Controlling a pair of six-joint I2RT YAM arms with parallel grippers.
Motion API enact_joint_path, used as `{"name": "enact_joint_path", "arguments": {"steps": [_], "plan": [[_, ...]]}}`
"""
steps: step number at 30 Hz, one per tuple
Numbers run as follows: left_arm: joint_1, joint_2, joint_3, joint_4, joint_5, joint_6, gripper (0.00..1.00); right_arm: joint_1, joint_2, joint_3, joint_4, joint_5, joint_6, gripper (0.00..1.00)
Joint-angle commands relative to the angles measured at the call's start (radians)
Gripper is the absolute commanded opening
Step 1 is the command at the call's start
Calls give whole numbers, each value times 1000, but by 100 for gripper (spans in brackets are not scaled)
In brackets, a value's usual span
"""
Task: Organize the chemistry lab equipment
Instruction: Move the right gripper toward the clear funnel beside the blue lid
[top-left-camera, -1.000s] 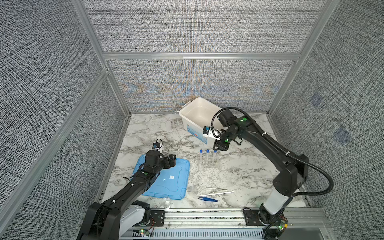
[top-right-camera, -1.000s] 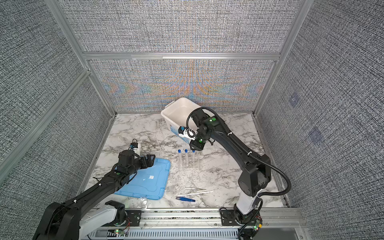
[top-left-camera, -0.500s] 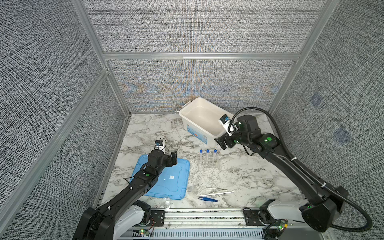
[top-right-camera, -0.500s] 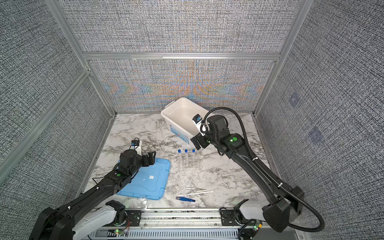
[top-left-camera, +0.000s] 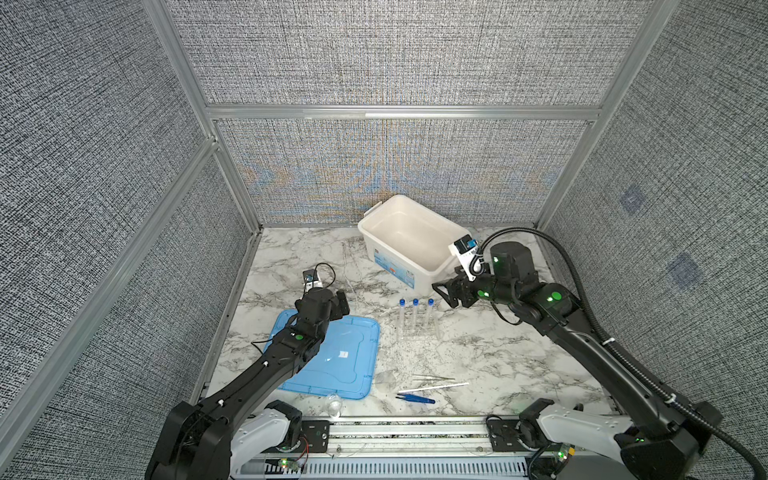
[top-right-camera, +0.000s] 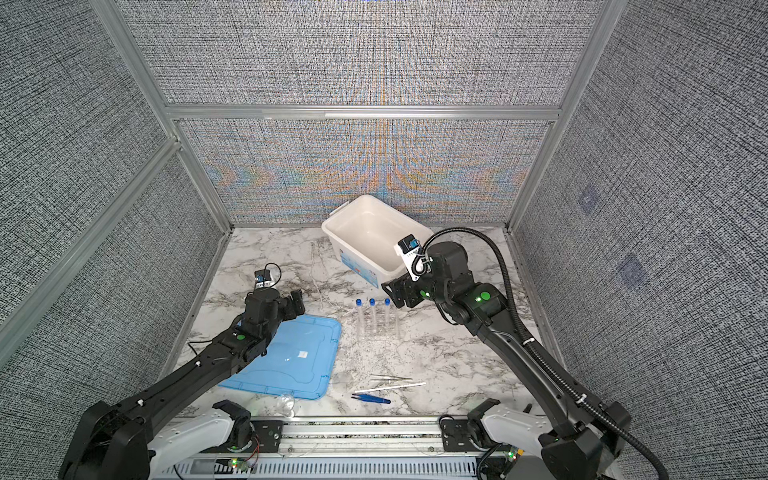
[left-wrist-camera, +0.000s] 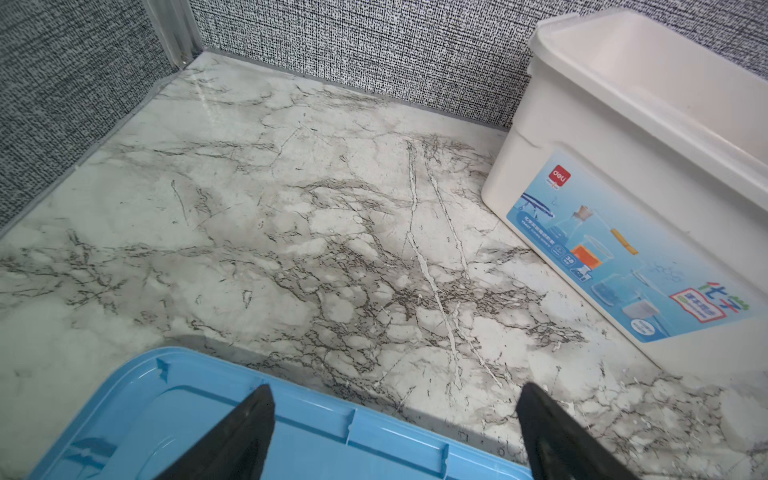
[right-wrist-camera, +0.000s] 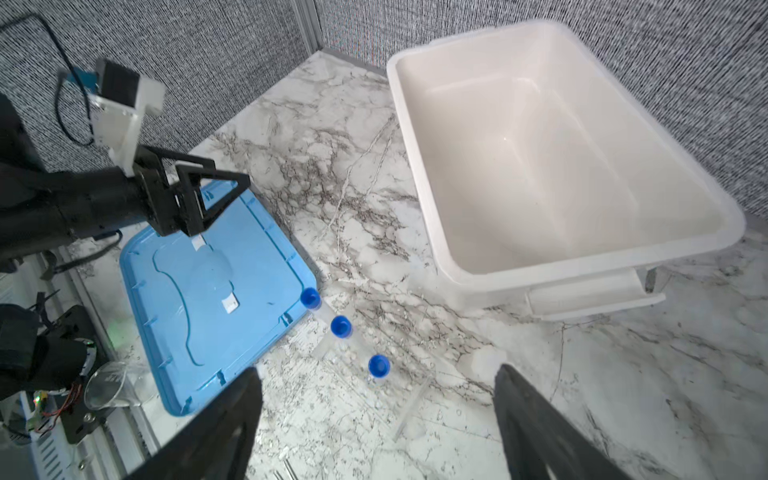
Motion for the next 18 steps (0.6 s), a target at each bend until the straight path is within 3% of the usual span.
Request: {"name": "enact_joint_path", "arguments": {"steps": [1,6,9,12,18], "plan": [[0,-2,23,-34,-22,-43,92,31,28,-8,-93,-19,-13,82],[4,-9,58,-106,-24,-93,96,147,61,-33,-110,-1,-31,70],[6,-34,98,-268,-94,-175,99,261,43,-63,-90,23,-44,69],[8,-68,126,-363,-113,-164,99,367,35,-92,-68,39,-47,68],[37,-113,143,-423,-62,-181,99,514,144,-89,-40,61,-52,68]]}}
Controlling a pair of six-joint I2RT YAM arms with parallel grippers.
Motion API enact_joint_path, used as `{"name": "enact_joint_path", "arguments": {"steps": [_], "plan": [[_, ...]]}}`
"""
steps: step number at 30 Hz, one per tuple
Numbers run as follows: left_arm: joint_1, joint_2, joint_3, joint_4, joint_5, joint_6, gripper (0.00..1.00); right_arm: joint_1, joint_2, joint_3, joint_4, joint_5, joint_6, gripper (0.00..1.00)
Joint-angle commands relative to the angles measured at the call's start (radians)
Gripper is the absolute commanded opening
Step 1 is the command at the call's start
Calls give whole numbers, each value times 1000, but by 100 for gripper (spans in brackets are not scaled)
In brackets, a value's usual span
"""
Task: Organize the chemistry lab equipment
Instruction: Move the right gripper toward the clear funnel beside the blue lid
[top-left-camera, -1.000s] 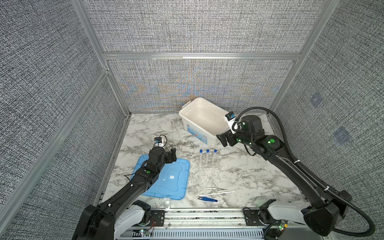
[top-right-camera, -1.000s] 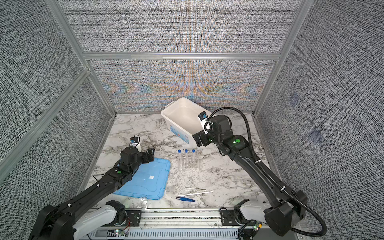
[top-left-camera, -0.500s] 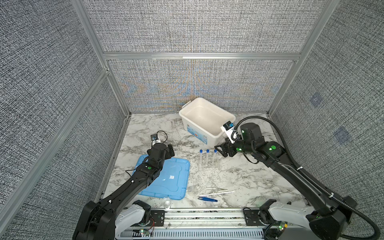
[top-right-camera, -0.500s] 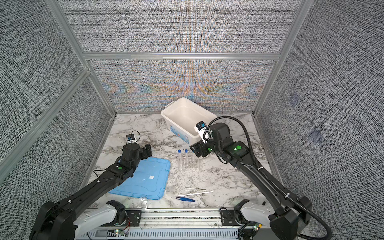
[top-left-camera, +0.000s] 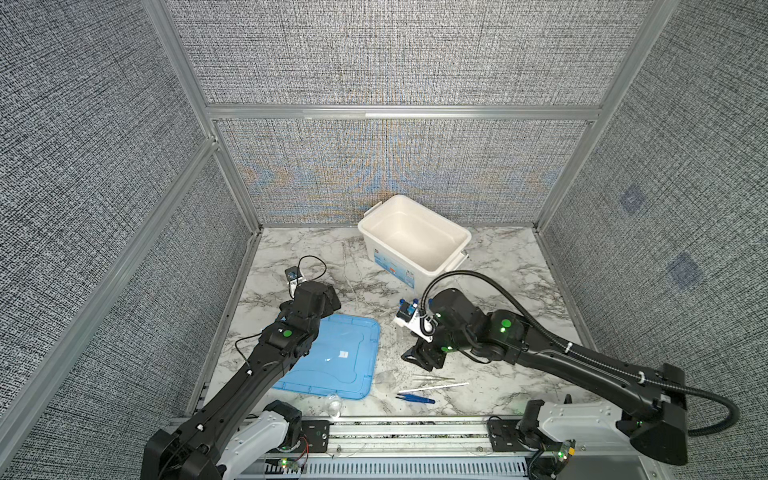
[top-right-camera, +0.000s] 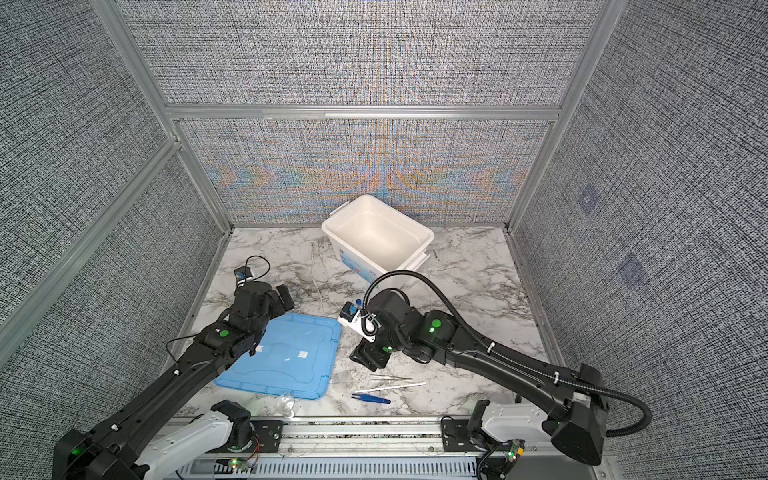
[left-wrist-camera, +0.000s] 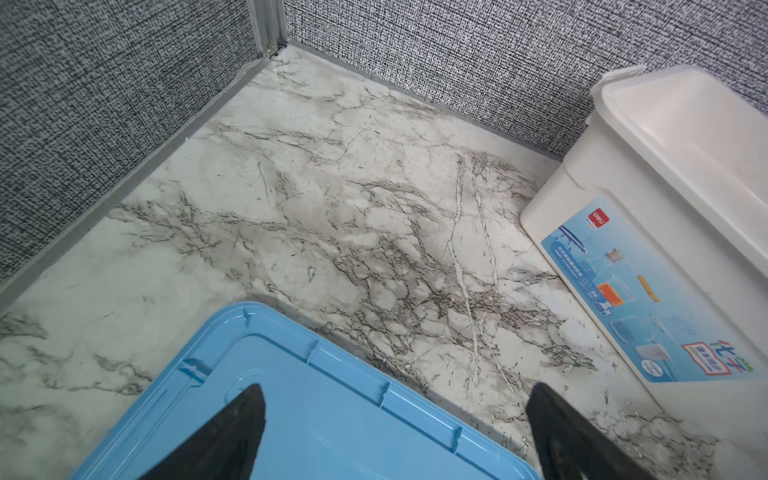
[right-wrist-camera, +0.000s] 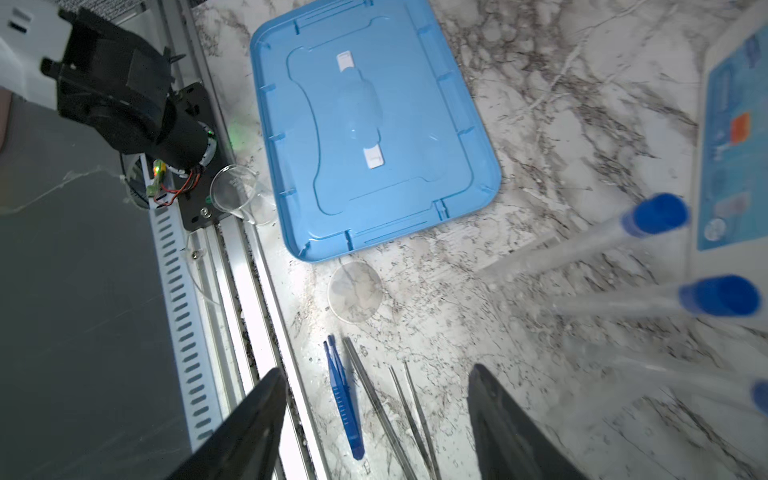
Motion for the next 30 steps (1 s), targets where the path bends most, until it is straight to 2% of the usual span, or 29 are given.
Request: {"name": "enact_joint_path", "arguments": {"steps": [1,3,5,9,13,17,21,25,30], "plan": [[21,-15,-8,-62,29,-30,99,60,81,10,33,63,6,67],[35,-30,-22,-69,36,-42,99,101,154,37,37,116,48,63],[53,-53,-41,-76,44,-57,99,116,241,83,8,119,87,59],[85,-84,-61,-96,64,-91,99,126,325,90,16,137,117,57],[108,-76,-46,-147,82,-118,99,127,382,89,30,130,127,57],[113,-54,-56,-116,91,-113,99,140,430,70,110,75,119,56],[114,-27,-72,-74,124,-149,99,146,454,88,114,71,137,40],[113,0,-63,-74,123,-143,99,158,400,14,161,85,142,28],[114,2,-71,-40,135,-142,99,163,363,-39,185,111,179,22]]}}
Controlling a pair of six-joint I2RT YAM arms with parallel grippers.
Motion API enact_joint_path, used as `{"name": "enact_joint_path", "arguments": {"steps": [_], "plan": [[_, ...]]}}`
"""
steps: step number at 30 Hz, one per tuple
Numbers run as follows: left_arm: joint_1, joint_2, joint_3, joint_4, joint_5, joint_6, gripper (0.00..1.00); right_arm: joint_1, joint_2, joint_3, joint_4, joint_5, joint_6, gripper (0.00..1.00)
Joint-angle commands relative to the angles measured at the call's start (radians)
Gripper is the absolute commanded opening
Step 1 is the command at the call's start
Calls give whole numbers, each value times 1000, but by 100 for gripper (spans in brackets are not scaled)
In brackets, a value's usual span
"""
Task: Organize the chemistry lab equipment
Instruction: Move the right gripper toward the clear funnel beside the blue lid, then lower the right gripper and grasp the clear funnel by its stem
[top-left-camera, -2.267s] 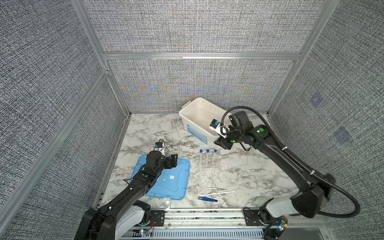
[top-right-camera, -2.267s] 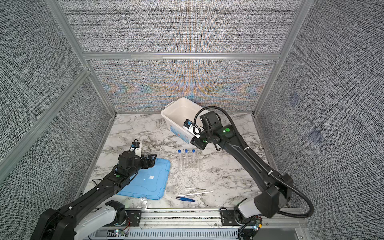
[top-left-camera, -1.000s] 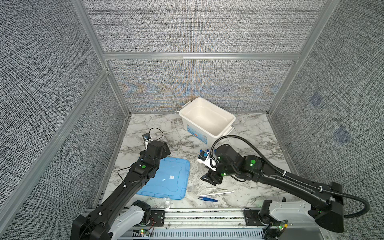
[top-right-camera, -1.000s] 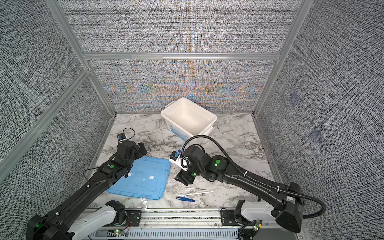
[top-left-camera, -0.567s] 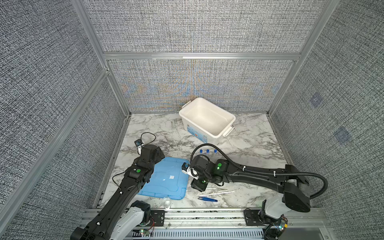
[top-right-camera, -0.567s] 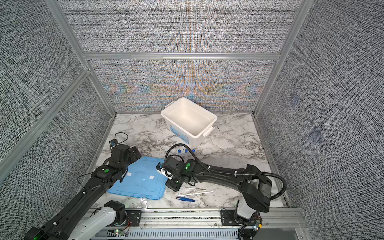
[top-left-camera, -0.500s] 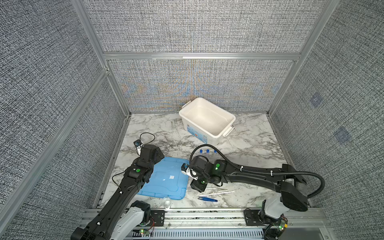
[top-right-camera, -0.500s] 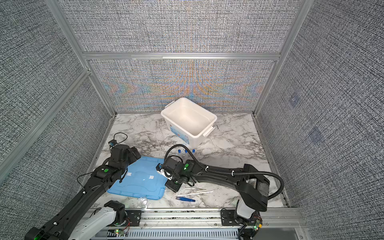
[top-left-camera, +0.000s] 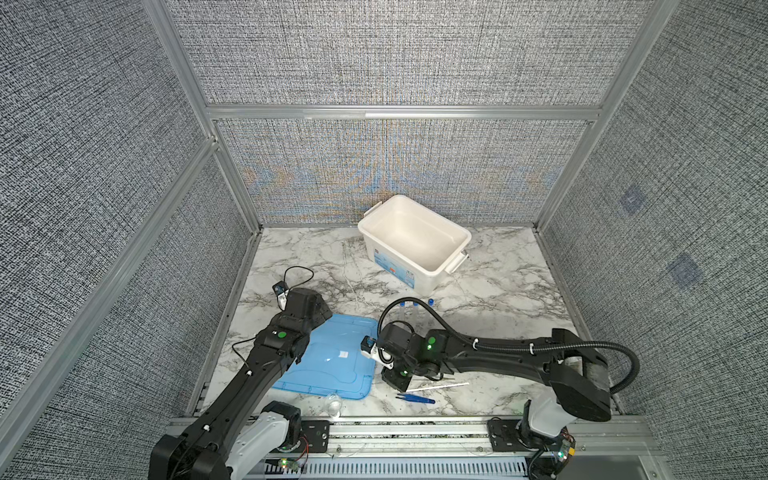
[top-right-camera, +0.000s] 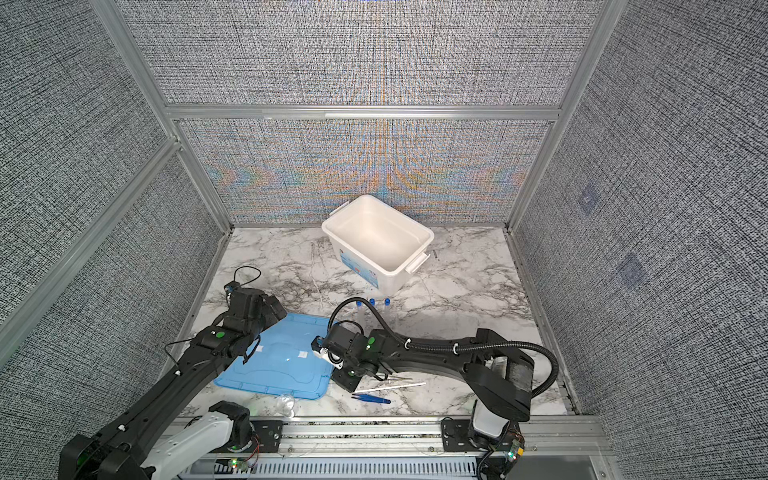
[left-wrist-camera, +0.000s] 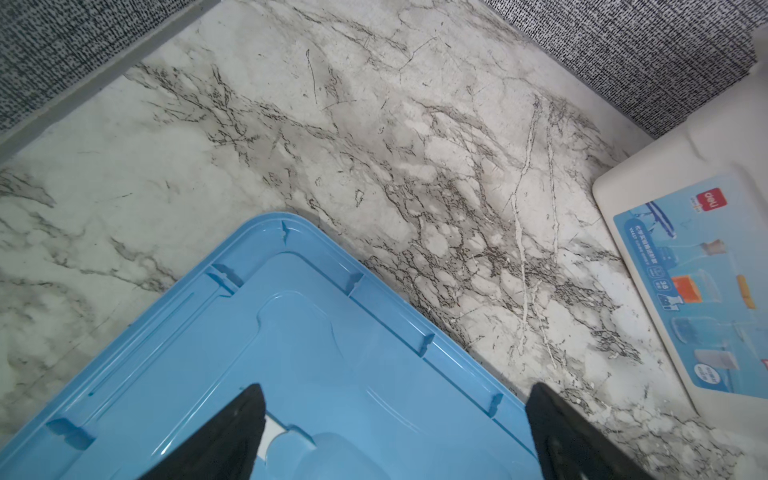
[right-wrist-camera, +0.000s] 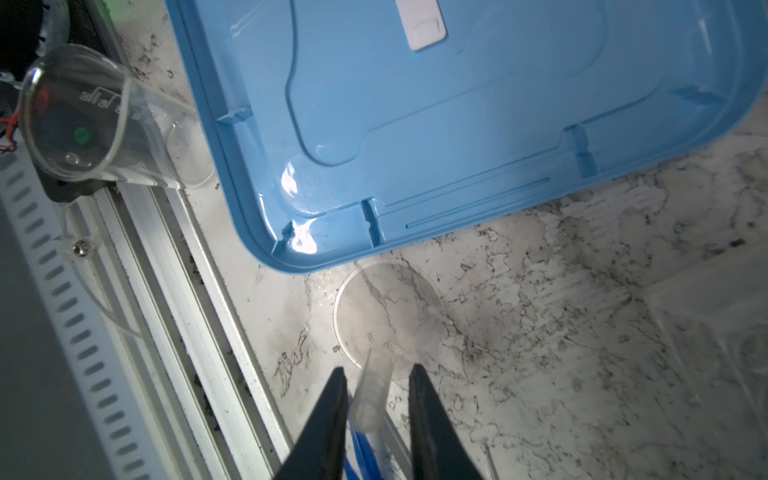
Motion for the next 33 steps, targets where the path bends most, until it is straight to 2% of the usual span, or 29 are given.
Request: {"name": "enact_joint_path", "arguments": {"steps": [1,3,5,10,12,15,17,25,33], "plan": [[1,3,-7,50,11,-1,99,8,-15,-35,58,20,35,21],[1,7,-3,47,12,-6,99,13,-15,-37,70,29,38,21],[2,7,-4,47,22,-9,99,21,-13,-24,60,57,39,14],[2,10,-4,45,18,-1,99,28,-27,-32,70,67,34,13],[0,9,1,42,22,-2,99,29,-24,-17,46,72,27,17],[1,9,-7,63,27,4,99,28,-10,-20,53,80,13,30],[2,13,-7,67,26,2,99,28,5,-15,58,82,3,33],[1,21,-15,75,32,-7,99,28,13,-1,77,82,-13,30],[1,40,-27,112,50,-26,99,28,33,26,58,76,-28,19]]}}
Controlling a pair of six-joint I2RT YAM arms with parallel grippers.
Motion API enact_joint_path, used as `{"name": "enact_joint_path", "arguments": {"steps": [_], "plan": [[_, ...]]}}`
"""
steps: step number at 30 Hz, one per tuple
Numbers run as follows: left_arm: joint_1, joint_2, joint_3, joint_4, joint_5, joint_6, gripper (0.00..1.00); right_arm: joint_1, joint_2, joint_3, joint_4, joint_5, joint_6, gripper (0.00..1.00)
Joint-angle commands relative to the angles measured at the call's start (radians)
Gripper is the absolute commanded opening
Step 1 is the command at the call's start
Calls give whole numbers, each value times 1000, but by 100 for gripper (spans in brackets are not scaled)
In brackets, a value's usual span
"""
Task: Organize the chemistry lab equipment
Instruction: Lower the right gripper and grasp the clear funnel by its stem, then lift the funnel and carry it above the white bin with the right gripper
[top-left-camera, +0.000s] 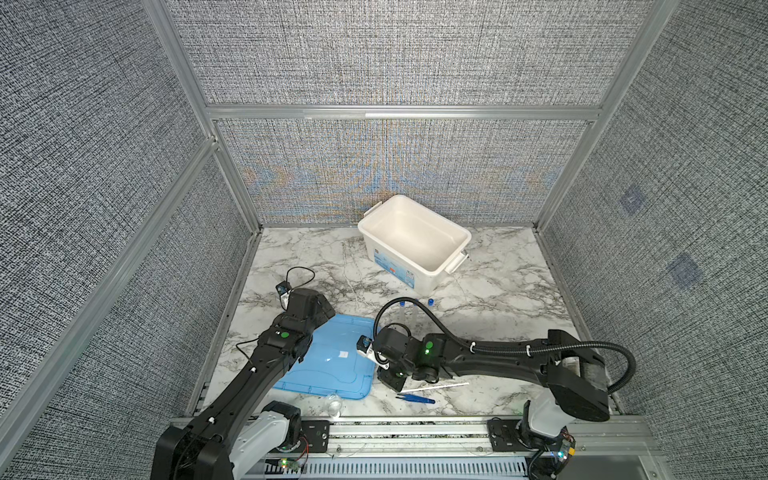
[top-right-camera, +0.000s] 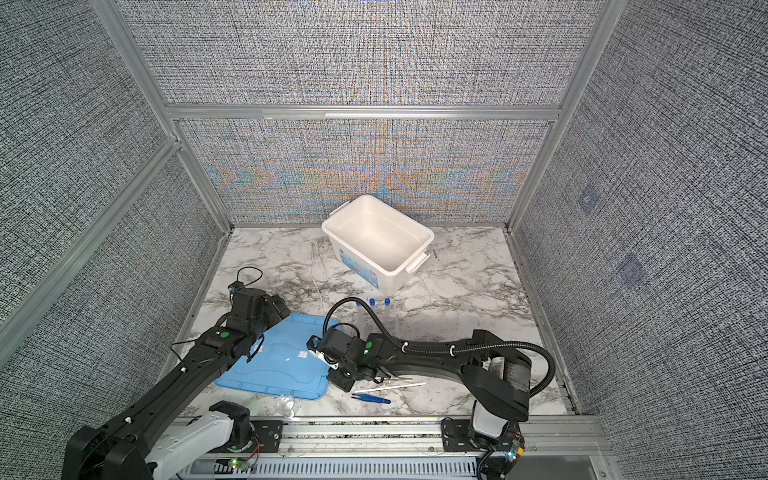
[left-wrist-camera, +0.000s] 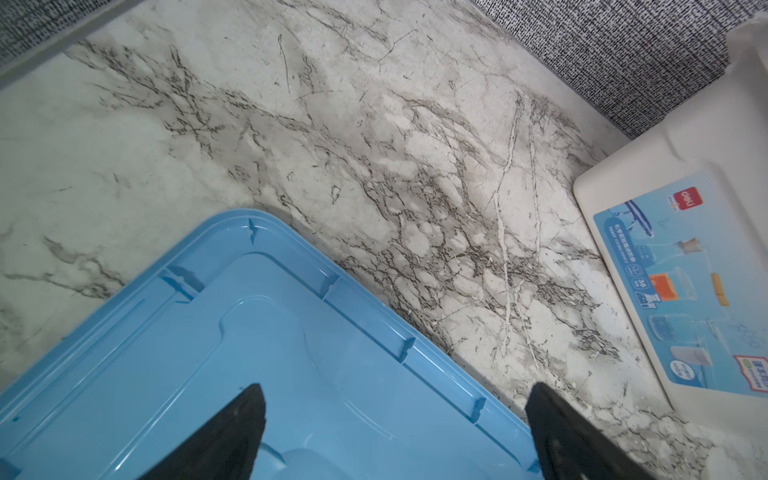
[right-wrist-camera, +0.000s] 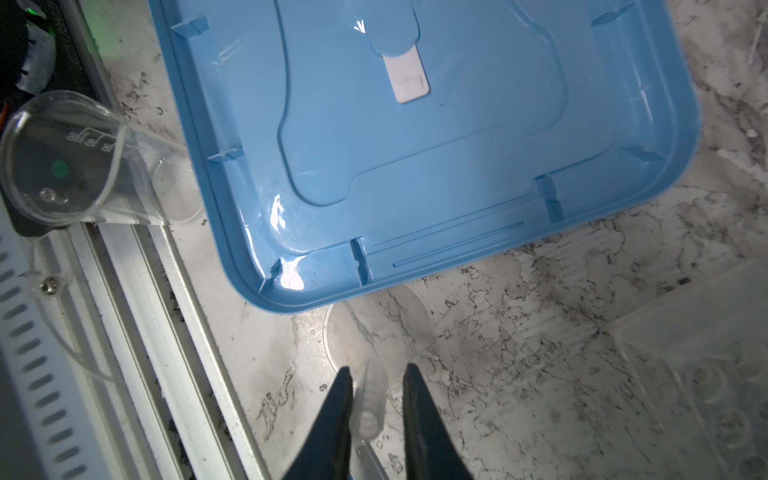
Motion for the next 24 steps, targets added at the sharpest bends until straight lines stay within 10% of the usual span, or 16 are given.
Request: {"name": "enact_joint_path", "arguments": {"steps": [1,13,24], "plan": [[2,9,9,17,12,-15,99,1,1,13,-14,-4,-9,17],[1,-11,8,12,-5,10,99,-3,-81,35,-84,-22,26,9],[1,-23,73,-24,-20,35,99,-136,-209,388,-386,38,-73,8]]}}
